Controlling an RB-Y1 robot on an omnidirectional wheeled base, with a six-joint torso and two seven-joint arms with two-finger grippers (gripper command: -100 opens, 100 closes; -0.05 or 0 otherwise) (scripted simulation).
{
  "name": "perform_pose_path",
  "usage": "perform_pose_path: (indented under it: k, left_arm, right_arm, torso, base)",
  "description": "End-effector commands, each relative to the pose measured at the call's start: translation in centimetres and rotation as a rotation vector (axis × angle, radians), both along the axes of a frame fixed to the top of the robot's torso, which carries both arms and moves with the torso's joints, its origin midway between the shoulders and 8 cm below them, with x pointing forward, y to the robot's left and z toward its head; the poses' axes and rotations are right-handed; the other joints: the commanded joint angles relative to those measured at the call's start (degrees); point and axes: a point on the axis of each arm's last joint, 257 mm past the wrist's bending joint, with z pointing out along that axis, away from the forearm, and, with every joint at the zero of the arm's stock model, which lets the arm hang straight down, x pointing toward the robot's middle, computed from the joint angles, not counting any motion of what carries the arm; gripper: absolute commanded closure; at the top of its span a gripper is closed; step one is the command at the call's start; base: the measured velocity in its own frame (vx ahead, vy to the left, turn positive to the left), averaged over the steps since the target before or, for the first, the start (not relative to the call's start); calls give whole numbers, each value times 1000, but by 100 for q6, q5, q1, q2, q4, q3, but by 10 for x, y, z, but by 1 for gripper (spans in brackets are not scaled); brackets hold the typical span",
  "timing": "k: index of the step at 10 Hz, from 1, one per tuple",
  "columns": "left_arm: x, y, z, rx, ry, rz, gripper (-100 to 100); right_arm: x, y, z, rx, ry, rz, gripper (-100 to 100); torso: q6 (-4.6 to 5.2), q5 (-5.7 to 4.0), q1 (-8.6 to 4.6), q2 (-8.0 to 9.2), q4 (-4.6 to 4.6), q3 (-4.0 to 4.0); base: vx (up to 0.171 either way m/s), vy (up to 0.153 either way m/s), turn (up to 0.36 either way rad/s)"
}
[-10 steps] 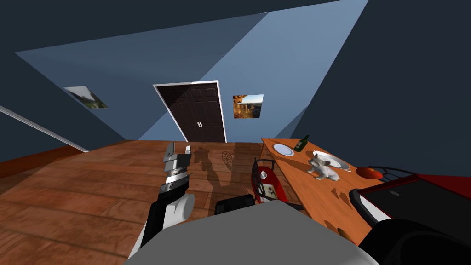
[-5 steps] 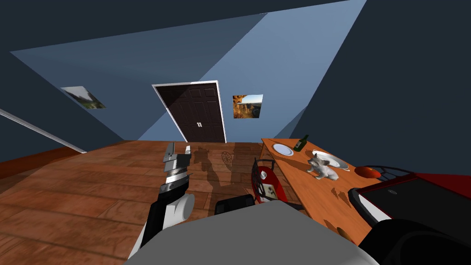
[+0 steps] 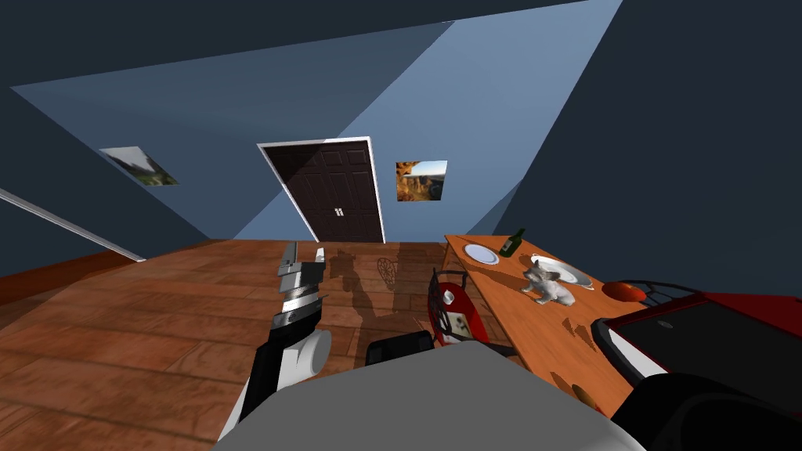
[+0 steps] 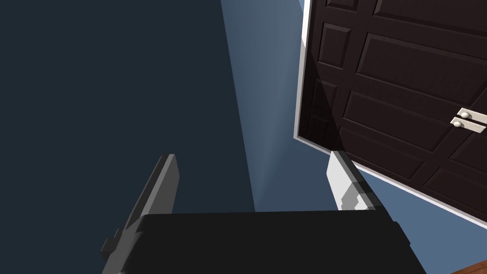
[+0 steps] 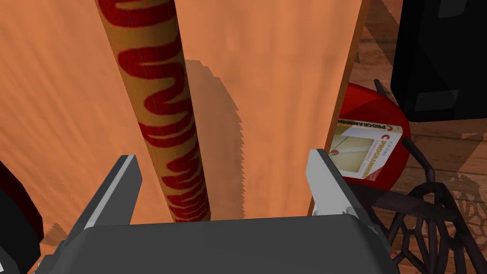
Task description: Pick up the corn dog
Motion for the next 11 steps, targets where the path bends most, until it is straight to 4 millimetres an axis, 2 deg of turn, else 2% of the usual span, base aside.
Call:
perform_pose_path:
  k: [1,2,3,4,5,6,8,9,10,11]
  left_arm:
    - [0,0,0,0,0,0,0]
    - [0,0,0,0,0,0,0]
    - [0,0,0,0,0,0,0]
    - [0,0,0,0,0,0,0]
    - [0,0,0,0,0,0,0]
    - [0,0,0,0,0,0,0]
    - [0,0,0,0,0,0,0]
    - [0,0,0,0,0,0,0]
    - [0,0,0,0,0,0,0]
    - [0,0,0,0,0,0,0]
  right_arm:
    - [-35,0,1,-16,60,-16,-100]
    - [-35,0,1,-16,60,-16,-100]
    - [-57,1,3,-24,96,-25,-100]
    - [-57,1,3,-24,96,-25,-100]
    - [-88,3,5,-34,146,-37,-100]
    - [-97,3,6,-37,161,-41,-100]
    - [-130,8,9,-45,213,-59,-100]
    - [-108,21,-2,-9,174,-52,-100]
    - [-93,23,-6,2,149,-42,-100]
    - [-68,26,-12,19,107,-27,-100]
  torso:
    - [0,0,0,0,0,0]
    - [-2,2,5,11,3,6]
    - [-3,0,-2,17,5,10]
    - [-3,-1,-8,17,4,10]
    - [-5,-1,-10,13,4,8]
    - [0,-1,-10,16,4,9]
    - [-3,-4,-21,18,5,11]
    - [-3,-4,-20,17,5,10]
    - [-13,-10,-54,-3,2,0]
    - [-15,-11,-45,1,3,2]
  base:
    - [-49,36,-130]
    - [-61,14,-73]
    - [-54,-1,-55]
    - [-42,-8,-40]
    - [-47,-4,-135]
    - [-59,-26,-138]
    - [-49,-39,-99]
    - [7,-135,70]
    - [-41,-88,186]
    - [-52,-69,197]
